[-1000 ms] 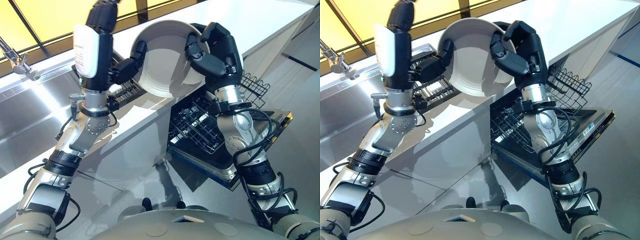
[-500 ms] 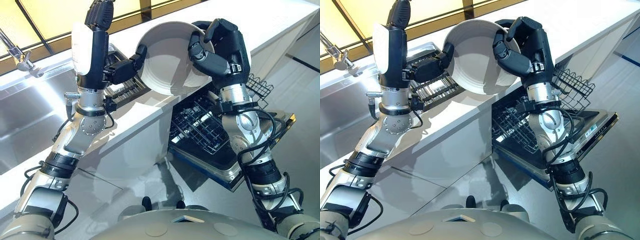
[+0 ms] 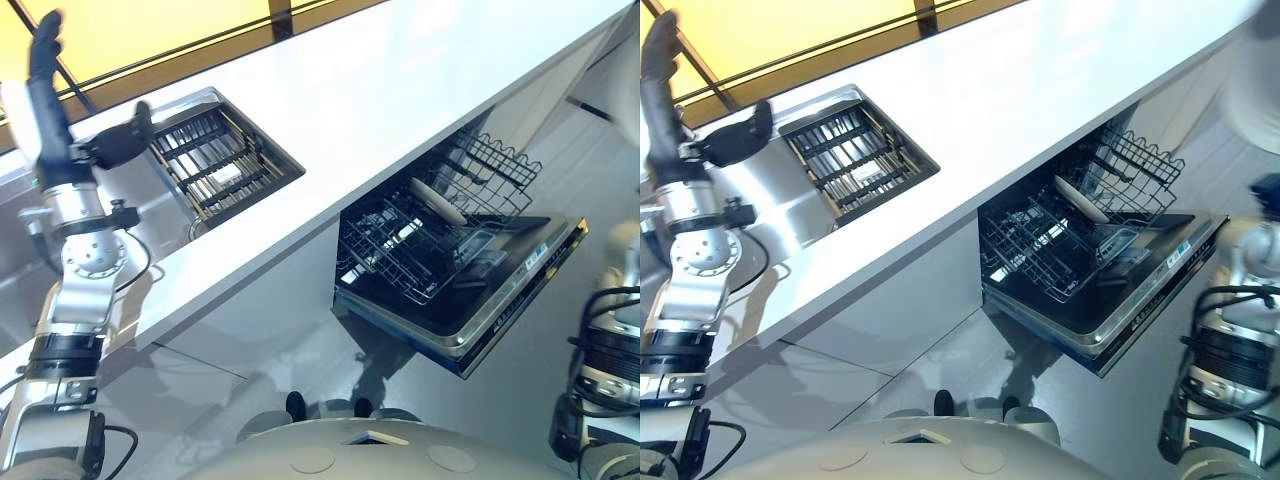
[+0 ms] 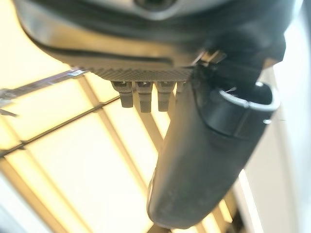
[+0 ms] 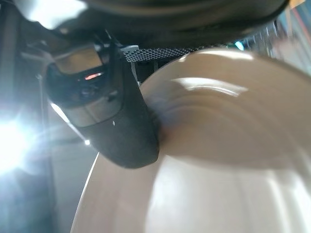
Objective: Pick up plates and place into dishwasher.
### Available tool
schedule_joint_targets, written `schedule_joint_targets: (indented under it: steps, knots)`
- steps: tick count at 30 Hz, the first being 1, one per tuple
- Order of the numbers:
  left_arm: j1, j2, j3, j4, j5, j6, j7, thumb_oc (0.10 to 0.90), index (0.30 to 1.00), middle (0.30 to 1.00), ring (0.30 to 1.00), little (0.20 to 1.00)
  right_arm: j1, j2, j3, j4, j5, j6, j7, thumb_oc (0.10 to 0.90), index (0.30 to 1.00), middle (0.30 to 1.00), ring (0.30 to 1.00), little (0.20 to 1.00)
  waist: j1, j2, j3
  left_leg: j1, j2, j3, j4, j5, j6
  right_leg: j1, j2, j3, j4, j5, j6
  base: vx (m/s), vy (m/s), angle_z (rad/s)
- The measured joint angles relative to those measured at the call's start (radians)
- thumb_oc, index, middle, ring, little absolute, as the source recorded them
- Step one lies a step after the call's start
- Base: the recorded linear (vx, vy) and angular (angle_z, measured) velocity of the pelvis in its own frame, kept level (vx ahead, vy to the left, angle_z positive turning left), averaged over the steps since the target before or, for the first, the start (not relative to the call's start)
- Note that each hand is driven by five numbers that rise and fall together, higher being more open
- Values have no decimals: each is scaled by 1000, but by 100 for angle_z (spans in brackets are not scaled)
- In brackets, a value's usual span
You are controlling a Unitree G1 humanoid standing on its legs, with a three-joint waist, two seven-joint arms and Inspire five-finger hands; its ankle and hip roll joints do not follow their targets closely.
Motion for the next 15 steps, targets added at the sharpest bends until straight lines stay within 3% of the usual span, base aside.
schedule_joint_targets:
  steps: [7, 11, 15]
  knots:
    - [6, -1, -27, -7, -1, -7, -16, 800, 900, 900, 900, 900, 63, -1, 57, 70, -40, 68, -3, 100, 300, 300, 300, 200, -9, 0, 0, 0, 0, -3, -1, -4, -7, 1, 0, 0, 0, -3, 5, 45, 8, 2]
    - [6, -1, -27, -4, -7, -6, -28, 800, 900, 900, 900, 900, 85, -39, 62, 138, -209, 155, -28, 100, 300, 300, 300, 200, -7, 0, 0, -3, -2, -7, -1, 1, 2, 2, -1, -3, 0, 0, 0, 37, 11, 5]
    - [6, -1, -27, 10, -63, -6, -69, 800, 900, 900, 900, 900, 111, -93, 83, 245, -311, 228, 43, 100, 300, 300, 300, 200, -6, -1, 0, -3, -4, -9, 0, 3, 3, 3, -1, -2, 0, 0, 0, 38, 5, 3]
